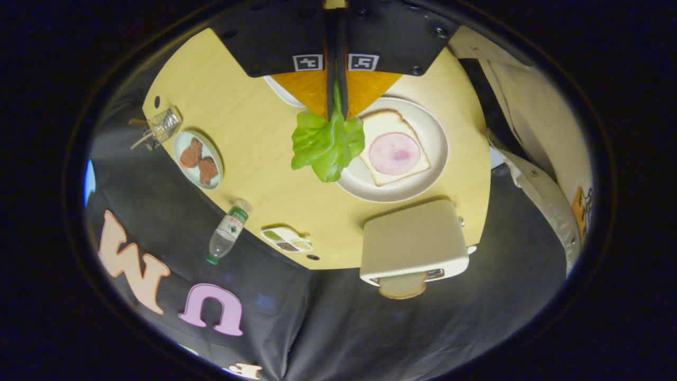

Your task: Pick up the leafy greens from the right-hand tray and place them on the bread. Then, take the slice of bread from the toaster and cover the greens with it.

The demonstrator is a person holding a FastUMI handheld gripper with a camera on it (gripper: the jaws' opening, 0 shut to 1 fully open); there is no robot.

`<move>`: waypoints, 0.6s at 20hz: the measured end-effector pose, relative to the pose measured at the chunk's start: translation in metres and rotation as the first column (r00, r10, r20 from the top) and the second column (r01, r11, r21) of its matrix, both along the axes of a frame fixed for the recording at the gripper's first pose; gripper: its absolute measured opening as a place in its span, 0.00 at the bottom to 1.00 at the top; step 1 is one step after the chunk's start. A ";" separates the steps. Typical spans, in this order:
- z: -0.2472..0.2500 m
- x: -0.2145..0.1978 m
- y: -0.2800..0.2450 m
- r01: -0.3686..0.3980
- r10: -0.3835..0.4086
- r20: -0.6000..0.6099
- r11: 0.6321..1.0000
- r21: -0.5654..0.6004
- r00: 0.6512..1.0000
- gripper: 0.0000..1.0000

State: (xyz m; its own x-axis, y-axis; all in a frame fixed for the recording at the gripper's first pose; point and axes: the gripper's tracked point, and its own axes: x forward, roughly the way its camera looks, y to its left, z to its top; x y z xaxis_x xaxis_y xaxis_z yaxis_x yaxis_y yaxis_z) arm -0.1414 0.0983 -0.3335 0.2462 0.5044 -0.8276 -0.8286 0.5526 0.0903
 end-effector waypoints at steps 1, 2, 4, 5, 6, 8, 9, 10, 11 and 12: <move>0.001 -0.002 0.008 -0.012 0.012 -0.002 1.000 0.005 1.000 0.04; 0.002 -0.004 0.016 -0.025 0.025 -0.005 1.000 0.011 1.000 0.04; 0.001 -0.009 0.031 -0.051 0.051 -0.017 0.998 0.022 0.999 0.04; 0.001 -0.011 0.040 -0.065 0.065 -0.025 0.998 0.027 0.998 0.04; 0.001 -0.014 0.048 -0.080 0.081 -0.034 0.996 0.038 0.996 0.04; -0.003 -0.021 0.062 -0.106 0.109 -0.058 0.993 0.051 0.992 0.04; -0.004 -0.024 0.070 -0.119 0.123 -0.066 0.991 0.059 0.990 0.04; -0.005 -0.028 0.077 -0.130 0.135 -0.078 0.989 0.065 0.988 0.04; -0.008 -0.031 0.083 -0.143 0.149 -0.090 0.987 0.069 0.985 0.04; -0.009 -0.034 0.089 -0.155 0.162 -0.100 0.985 0.075 0.982 0.04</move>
State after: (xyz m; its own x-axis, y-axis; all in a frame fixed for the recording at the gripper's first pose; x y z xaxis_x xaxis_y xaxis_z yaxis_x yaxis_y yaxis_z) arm -0.1755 0.1876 -0.3429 0.0718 0.5849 -0.8079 -0.8888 0.4050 0.2143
